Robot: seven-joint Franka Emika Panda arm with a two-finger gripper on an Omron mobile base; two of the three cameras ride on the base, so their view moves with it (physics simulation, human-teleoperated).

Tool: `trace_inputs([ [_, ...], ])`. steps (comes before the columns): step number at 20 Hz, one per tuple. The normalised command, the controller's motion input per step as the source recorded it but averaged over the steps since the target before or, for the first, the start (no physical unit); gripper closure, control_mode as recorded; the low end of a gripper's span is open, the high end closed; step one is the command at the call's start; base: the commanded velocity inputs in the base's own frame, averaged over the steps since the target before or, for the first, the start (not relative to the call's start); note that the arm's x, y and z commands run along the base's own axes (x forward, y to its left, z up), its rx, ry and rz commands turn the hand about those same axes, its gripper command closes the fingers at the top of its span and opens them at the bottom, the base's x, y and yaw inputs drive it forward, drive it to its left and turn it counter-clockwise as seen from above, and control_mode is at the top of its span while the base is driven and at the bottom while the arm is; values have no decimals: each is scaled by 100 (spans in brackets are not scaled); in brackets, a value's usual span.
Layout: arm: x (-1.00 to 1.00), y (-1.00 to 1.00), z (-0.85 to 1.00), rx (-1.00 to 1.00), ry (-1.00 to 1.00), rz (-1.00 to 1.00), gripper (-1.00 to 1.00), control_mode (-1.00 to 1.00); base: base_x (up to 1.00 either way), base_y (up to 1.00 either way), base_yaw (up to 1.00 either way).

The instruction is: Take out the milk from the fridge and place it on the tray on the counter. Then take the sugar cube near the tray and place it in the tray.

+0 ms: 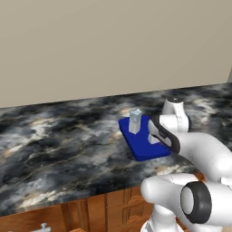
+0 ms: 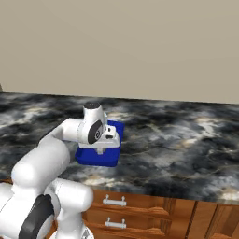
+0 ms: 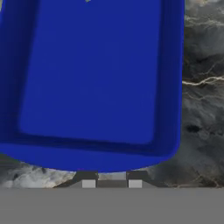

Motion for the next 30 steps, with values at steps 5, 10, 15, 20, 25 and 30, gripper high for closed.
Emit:
trace_inputs([
  [5,50,23,-4,2,0,10,100,-100,0,0,0],
  [10,34,1,-28,2,0,10,100,-100,0,0,0],
  [15,26,6,-44,0,0,7,100,-100,0,0,0],
  [20,16,9,-38,0,0,2,100,-100,0,0,0],
  [25,19,2,-21,0,2,0,100,-100,0,0,0],
  [30,17,7,-23,0,4,0,100,-100,0,0,0],
])
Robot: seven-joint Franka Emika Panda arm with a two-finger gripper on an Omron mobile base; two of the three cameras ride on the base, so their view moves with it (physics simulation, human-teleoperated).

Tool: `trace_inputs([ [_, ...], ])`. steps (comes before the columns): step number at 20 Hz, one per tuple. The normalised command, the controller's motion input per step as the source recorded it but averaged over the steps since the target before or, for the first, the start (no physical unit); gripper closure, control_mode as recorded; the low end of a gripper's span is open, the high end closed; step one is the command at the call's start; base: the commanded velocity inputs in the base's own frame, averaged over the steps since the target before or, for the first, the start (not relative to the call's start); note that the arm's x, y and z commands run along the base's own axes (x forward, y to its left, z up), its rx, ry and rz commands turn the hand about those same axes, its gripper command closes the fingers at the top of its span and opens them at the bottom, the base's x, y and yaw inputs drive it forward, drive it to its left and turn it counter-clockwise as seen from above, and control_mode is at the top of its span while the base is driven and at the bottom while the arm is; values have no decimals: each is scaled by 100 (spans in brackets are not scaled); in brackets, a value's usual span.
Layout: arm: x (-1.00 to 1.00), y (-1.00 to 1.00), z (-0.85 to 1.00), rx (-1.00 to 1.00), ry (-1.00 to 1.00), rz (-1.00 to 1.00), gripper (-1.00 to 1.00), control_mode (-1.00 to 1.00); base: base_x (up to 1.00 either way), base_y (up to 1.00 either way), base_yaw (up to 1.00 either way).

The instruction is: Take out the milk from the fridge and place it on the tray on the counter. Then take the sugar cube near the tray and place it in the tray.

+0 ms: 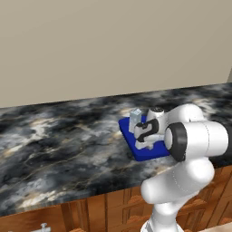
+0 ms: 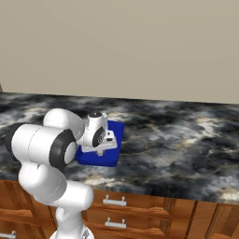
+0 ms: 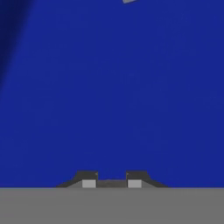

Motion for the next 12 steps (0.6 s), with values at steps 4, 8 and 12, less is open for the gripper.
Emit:
trace_inputs([
  [4,2,3,-11,0,1,0,100,-100,0,0,0],
  [8,0,0,-10,0,3,0,100,-100,0,0,0],
  [12,0,0,-9,0,1,0,-100,-100,0,0,0],
])
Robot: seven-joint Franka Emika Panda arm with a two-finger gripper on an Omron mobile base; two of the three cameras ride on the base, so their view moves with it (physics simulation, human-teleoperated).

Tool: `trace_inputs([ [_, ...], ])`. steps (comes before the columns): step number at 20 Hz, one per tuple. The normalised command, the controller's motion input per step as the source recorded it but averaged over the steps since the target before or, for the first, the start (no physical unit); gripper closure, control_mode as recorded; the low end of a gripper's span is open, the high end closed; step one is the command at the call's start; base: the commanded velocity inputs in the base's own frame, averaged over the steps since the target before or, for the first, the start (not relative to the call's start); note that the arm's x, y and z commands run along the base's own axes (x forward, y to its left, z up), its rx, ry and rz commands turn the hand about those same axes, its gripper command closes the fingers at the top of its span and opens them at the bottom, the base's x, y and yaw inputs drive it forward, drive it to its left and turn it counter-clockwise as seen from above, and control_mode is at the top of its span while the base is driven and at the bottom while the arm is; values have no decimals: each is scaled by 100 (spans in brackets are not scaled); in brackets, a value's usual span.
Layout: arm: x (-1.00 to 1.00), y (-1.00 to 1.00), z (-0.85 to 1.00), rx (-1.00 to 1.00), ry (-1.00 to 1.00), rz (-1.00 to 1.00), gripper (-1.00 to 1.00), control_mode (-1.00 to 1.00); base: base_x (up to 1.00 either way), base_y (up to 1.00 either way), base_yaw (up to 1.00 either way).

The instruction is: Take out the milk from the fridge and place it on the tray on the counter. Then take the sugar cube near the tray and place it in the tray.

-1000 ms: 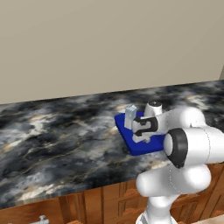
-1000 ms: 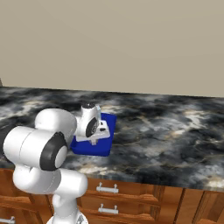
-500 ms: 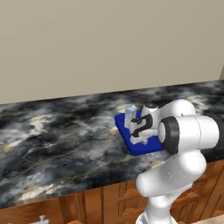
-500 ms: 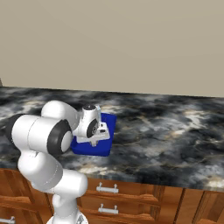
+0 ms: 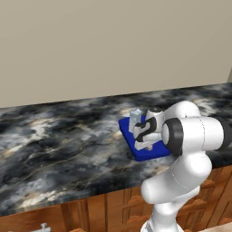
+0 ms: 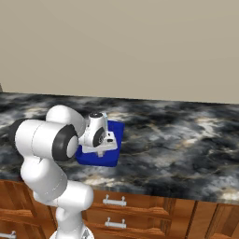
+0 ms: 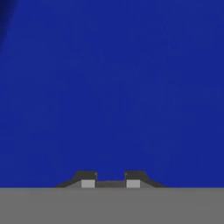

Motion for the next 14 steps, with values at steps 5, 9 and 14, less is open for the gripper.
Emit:
trace_inputs([
  [5,0,0,0,0,0,0,-100,-100,0,0,0],
  [9,0,0,6,0,0,0,-100,-100,0,0,0],
  [14,-12,0,36,0,-1,0,-100,-100,0,0,0],
])
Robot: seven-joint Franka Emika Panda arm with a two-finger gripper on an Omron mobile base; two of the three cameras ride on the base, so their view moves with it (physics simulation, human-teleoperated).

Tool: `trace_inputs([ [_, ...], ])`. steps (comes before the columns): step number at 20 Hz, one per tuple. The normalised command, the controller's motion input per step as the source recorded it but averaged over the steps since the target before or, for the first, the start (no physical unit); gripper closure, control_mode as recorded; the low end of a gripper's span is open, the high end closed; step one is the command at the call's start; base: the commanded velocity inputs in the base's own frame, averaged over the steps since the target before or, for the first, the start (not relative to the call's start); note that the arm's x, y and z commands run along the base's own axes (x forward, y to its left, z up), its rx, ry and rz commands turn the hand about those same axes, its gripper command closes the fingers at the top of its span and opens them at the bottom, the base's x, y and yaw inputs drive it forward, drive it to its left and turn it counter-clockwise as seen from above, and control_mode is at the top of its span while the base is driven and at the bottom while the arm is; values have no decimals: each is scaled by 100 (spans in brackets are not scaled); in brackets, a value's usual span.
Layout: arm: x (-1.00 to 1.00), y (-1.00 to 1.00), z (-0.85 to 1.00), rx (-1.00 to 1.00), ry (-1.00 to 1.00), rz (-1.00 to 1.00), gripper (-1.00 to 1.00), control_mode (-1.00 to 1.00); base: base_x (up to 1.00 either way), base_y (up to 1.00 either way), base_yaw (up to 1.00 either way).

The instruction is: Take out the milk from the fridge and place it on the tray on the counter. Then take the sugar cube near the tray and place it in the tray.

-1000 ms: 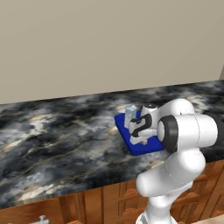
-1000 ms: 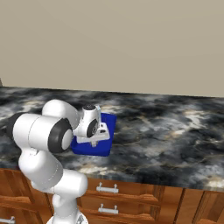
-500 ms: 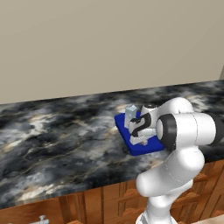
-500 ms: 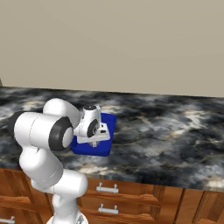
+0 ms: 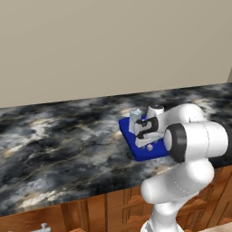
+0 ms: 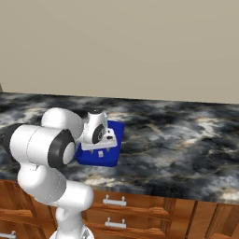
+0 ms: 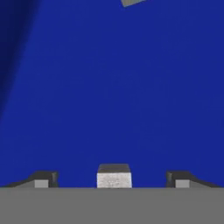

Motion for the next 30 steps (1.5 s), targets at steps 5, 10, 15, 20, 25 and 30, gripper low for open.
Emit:
trace_inputs([
  [5,-28,0,66,0,-7,0,-100,-100,0,0,0],
  [10,-28,0,81,0,-8,0,-100,-100,0,0,0],
  [15,-49,0,75,0,-6,0,-100,-100,0,0,0],
  [20,-94,0,46,1,-27,-3,-100,-100,0,0,0],
  [25,-100,0,41,4,-44,-13,-100,-100,0,0,0],
  [30,-100,0,50,10,-20,-21,-100,-100,0,0,0],
])
